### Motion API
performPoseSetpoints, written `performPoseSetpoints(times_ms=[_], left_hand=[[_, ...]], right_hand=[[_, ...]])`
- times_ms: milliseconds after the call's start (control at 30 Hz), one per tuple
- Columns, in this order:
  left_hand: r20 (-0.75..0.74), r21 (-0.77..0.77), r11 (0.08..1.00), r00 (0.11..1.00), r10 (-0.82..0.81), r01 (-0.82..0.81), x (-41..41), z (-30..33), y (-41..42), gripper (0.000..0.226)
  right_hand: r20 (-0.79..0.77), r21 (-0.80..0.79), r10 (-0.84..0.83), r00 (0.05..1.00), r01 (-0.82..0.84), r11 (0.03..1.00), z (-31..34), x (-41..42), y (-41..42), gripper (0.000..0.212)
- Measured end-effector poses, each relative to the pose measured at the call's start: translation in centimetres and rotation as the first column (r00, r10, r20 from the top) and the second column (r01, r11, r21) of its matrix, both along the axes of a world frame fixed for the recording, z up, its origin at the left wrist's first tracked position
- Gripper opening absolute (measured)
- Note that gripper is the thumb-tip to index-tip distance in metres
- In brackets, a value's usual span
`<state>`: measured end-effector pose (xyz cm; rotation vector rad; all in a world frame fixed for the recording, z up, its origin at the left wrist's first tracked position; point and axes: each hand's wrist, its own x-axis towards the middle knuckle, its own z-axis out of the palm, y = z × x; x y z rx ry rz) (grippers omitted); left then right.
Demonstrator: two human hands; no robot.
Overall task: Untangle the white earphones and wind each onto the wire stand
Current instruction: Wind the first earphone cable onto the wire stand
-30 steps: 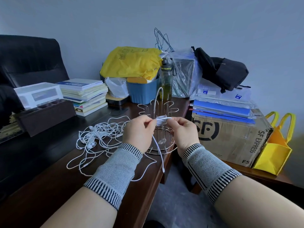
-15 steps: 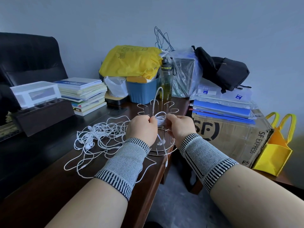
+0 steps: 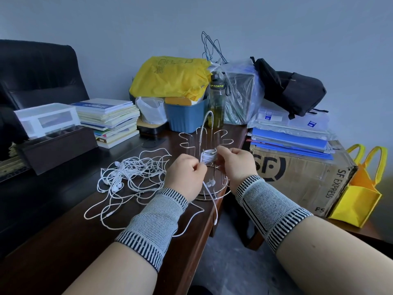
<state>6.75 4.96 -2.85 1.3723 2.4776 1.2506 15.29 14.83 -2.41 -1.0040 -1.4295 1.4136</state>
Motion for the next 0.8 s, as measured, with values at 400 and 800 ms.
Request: performPoseSetpoints(times_ms=[400,800], left_hand=[[-0.432,-0.150,0.988,0.901,-0.046,-0.021,1.8,0.3,-1.4,0.021],[-0.198,0.099,0.995,0.980,0.006,0.014,0.5,0.6,-1.5,0.015]], right_hand=[[0.239,0.676,0.067,0.969,-0.215,0.705,-2.3,2.2,-1.9,0.046],[0.225,0.639,0.029,0.974,-0.170,0.750,-1.9,1.7,-1.5,0.017]])
